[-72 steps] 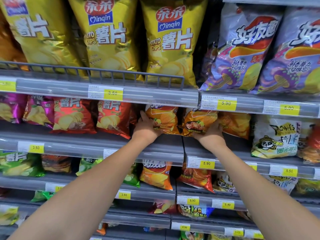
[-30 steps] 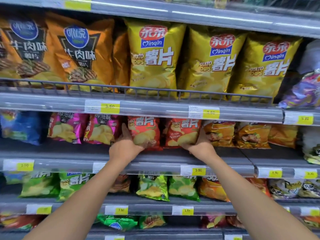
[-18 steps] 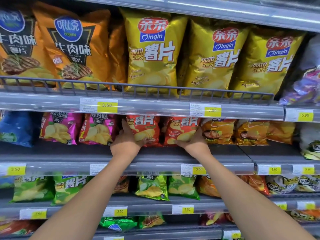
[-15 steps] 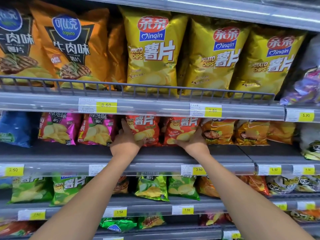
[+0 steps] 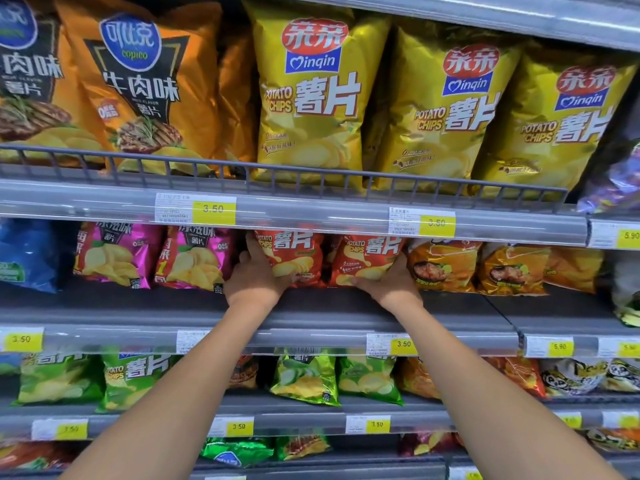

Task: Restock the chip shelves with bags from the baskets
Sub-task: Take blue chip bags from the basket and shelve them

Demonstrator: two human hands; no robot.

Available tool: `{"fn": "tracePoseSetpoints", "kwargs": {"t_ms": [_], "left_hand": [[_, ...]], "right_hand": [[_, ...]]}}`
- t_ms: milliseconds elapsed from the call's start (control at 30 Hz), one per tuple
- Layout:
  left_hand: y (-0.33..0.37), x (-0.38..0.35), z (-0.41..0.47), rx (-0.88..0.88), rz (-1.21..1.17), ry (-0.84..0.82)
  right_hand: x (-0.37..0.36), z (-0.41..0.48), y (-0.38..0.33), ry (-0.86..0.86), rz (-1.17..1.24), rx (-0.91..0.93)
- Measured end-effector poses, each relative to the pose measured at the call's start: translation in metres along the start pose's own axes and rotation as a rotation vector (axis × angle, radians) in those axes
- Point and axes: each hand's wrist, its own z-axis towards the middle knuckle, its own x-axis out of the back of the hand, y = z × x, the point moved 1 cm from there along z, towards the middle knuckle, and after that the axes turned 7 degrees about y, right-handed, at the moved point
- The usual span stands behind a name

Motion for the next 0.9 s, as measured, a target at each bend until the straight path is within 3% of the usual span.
{"fn": "tracePoseSetpoints", "kwargs": {"t_ms": [467, 733, 900], "left_hand": [[-0.005, 0.004, -0.002, -0.041, -0.073, -0.030], [-0.010, 0.016, -0.029, -0.111, -0.213, 0.018], [-0.012, 0.026, -0.064, -0.152, -0.178, 0.093]], "right_hand": [[0.014, -0.024, -0.022, 0.008, -0.111, -0.064], [0.040, -0.074, -0.018, 0.002, -0.293, 0.112], [0.055, -0.108, -0.013, 0.092, -0.424, 0.195]]}}
